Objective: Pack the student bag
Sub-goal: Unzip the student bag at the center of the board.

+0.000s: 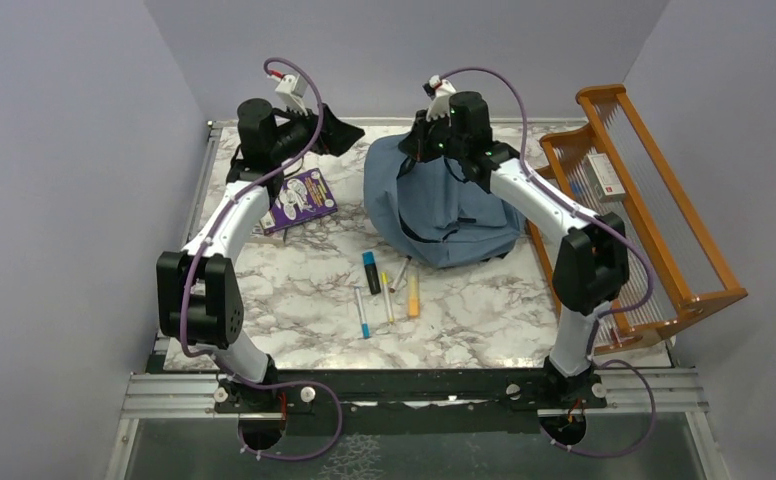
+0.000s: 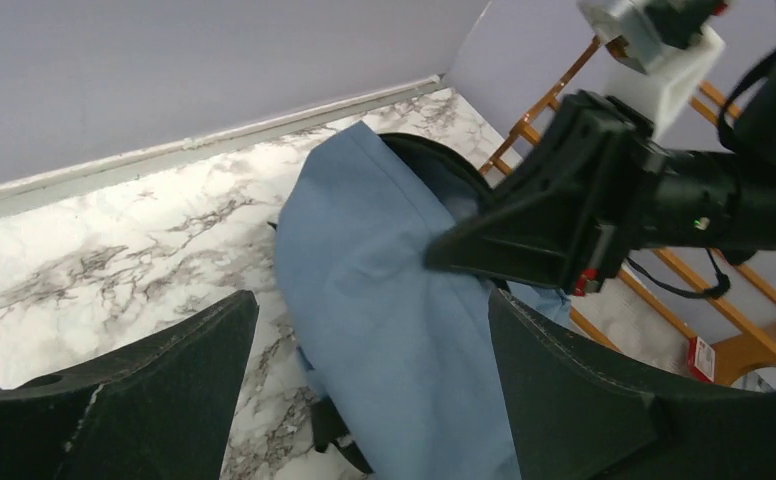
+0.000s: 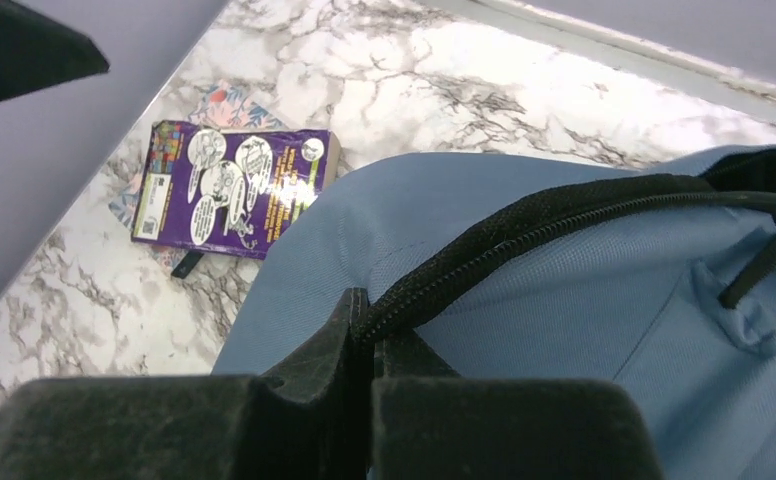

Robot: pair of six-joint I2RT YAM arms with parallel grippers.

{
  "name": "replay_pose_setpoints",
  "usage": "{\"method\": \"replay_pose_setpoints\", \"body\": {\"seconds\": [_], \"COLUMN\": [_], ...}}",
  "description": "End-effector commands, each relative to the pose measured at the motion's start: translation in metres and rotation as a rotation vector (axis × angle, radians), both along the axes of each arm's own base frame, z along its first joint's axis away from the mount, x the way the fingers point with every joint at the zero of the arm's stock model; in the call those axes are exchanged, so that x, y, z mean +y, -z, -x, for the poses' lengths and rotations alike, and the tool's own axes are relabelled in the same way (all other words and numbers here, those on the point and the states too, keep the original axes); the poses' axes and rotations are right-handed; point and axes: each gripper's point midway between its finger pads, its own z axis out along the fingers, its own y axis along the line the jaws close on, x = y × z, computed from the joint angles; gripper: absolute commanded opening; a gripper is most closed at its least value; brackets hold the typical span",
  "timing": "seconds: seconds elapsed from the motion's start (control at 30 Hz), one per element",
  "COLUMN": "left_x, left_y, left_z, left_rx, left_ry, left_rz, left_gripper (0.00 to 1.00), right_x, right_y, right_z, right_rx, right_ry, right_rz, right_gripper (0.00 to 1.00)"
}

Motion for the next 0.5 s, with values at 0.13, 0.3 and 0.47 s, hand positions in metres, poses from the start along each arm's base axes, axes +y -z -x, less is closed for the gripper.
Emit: {"method": "replay_pose_setpoints", "body": {"seconds": [0.13, 0.3, 0.47], "left_x": [0.016, 0.022, 0.020], "left_y": [0.051, 0.073, 0.089], "left_z": [0.016, 0.021, 0.025], "left_rx": [0.073, 0.120, 0.159], "left_ry": [-0.109, -0.146, -0.127], "left_rz": [-0.045, -0.060, -0.066], "left_gripper": [0.87, 0.87, 0.87], "right_x": [0.048, 0.042, 0.039], "right_y": [0.032, 0.049, 0.058], "right_z": [-0.003, -0.007, -0.002], "right_rx": [0.080, 0.103, 0.124], "right_ry": [-0.284, -0.221, -0.205], "right_rz": [0.030, 0.034, 0.030], "right_gripper": [0.05, 0.30, 0.28]}}
